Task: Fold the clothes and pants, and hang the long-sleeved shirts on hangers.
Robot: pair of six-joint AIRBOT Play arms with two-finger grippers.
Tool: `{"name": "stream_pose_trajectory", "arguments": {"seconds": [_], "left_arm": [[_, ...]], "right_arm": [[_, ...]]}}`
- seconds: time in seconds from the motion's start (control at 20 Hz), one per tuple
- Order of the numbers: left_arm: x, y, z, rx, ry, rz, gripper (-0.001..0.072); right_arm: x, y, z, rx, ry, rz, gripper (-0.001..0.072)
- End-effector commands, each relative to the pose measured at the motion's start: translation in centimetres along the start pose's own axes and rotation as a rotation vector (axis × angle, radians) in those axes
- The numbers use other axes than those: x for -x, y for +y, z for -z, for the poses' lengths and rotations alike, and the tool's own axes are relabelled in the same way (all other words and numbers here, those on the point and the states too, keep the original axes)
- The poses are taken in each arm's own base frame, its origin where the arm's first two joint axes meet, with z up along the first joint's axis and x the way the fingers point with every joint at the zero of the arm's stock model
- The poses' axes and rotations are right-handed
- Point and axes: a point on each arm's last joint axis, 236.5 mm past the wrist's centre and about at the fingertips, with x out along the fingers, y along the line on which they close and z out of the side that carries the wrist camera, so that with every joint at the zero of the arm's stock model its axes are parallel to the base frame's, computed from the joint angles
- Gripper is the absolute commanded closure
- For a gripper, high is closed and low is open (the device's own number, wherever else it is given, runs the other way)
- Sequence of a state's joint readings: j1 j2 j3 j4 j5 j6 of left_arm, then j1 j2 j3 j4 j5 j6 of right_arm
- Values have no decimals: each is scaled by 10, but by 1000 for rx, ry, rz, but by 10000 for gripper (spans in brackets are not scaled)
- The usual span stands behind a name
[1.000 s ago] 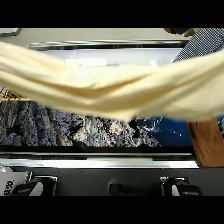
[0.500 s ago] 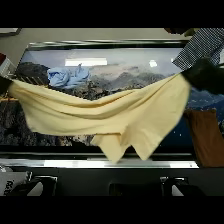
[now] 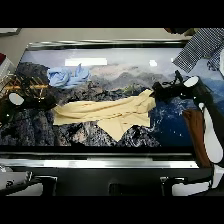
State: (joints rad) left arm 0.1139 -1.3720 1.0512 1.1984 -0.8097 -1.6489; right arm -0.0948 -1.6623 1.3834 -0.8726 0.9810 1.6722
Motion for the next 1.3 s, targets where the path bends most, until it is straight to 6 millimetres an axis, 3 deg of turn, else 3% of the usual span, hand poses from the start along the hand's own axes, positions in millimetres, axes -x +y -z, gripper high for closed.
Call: {"name": "stream_pose_trajectory", "arguments": {"seconds": [0.0, 0.2, 0.25, 0.3, 0.35, 0.45, 0.5, 0.6, 0.7, 0.85, 0.9, 1.0, 1.1, 1.25], "left_arm": [[-27, 7, -10, 15, -21, -11, 693], [-27, 7, -18, 19, -55, -8, 665], [-27, 7, -16, 20, -43, -9, 595], [-26, 7, -12, 20, -19, -10, 483], [-21, 9, -8, 24, 12, -12, 371], [-1, 22, -12, 53, 41, -19, 366], [15, 33, -17, 49, 37, -26, 366], [49, 61, -18, 44, 30, -44, 366], [74, 92, -4, 84, 46, -62, 365], [85, 110, 22, 285, 15, 44, 349], [83, 108, 35, 311, 37, 96, 237], [76, 105, 54, 360, 81, 154, 195], [72, 102, 67, 372, 116, 164, 195], [70, 103, 71, 348, 122, 165, 196]], "right_arm": [[-19, -6, -39, -58, -143, -35, 685], [-16, -2, -56, -71, -217, -52, 681], [-16, -2, -55, -72, -213, -53, 610], [-16, 0, -48, -79, -180, -60, 487], [-13, 2, -39, -76, -131, -66, 422], [9, 2, -18, -21, -20, -65, 357], [27, -6, -12, 29, 11, -40, 353], [65, -43, -6, 82, 42, 88, 353], [87, -71, 13, 116, 78, 159, 353], [71, -98, 66, 108, 164, 150, 318], [60, -101, 87, 90, 199, 112, 301], [39, -95, 110, 62, 214, -6, 300], [26, -97, 112, 25, 168, -49, 300], [18, -99, 108, 22, 116, -69, 300]]}}
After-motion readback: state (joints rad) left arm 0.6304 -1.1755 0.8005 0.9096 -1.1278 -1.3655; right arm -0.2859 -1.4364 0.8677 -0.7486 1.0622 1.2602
